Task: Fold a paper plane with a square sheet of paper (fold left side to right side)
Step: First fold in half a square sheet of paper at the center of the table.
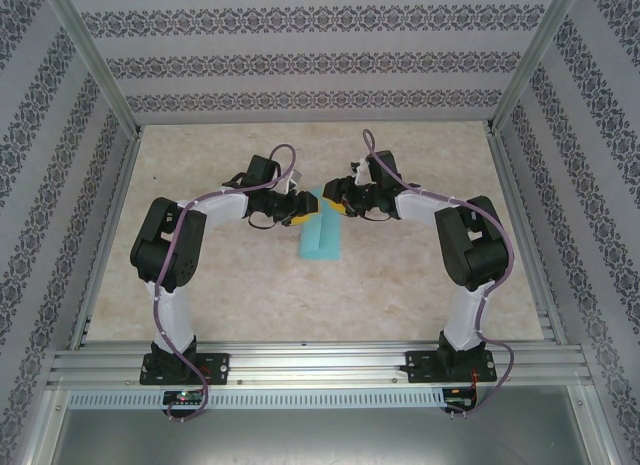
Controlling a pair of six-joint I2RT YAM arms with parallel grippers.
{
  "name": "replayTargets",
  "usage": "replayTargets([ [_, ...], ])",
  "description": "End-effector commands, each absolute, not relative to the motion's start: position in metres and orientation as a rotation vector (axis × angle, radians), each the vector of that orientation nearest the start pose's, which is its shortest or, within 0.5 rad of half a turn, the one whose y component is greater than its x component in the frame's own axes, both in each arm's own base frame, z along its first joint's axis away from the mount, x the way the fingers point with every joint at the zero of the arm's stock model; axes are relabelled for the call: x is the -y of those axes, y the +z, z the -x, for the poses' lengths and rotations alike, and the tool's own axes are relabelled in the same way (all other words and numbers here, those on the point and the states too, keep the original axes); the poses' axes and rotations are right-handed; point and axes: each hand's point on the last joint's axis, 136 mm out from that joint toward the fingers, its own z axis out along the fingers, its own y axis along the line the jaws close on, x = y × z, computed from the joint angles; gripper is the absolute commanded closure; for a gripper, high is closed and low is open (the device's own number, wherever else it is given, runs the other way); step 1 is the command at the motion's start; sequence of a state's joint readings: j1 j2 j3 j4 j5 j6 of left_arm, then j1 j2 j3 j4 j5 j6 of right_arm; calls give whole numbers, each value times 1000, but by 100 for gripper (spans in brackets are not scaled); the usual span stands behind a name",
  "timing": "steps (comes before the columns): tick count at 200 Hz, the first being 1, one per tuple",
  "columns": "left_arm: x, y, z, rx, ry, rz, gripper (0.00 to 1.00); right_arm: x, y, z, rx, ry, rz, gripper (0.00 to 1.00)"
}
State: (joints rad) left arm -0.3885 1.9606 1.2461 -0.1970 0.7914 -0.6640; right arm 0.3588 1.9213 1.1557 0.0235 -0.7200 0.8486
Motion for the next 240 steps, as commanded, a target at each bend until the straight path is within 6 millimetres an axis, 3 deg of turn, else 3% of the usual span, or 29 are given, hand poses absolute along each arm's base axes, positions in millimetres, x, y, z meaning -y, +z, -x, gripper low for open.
replayTargets([
  [1,295,87,-385,-2627,-1401,-29,43,-281,91,-407,-2535,1401,-196,52],
  [68,296,91,-386,-2619,-1404,-37,43,-285,77,-405,-2585,1375,-195,64],
  [129,295,102,-383,-2605,-1399,-52,43,-285,82,-409,-2557,1402,-184,100],
  [159,290,112,-381,-2595,-1363,-64,42,-277,76,-411,-2577,1362,-194,100],
  [177,280,111,-379,-2628,-1254,-59,40,-270,70,-411,-2606,1302,-186,100],
  [208,262,92,-375,-2712,-1084,-19,39,-259,60,-411,-2651,1219,-184,100],
  [240,270,73,-370,-2756,-1102,-16,42,-254,52,-412,-2677,1181,-186,100],
])
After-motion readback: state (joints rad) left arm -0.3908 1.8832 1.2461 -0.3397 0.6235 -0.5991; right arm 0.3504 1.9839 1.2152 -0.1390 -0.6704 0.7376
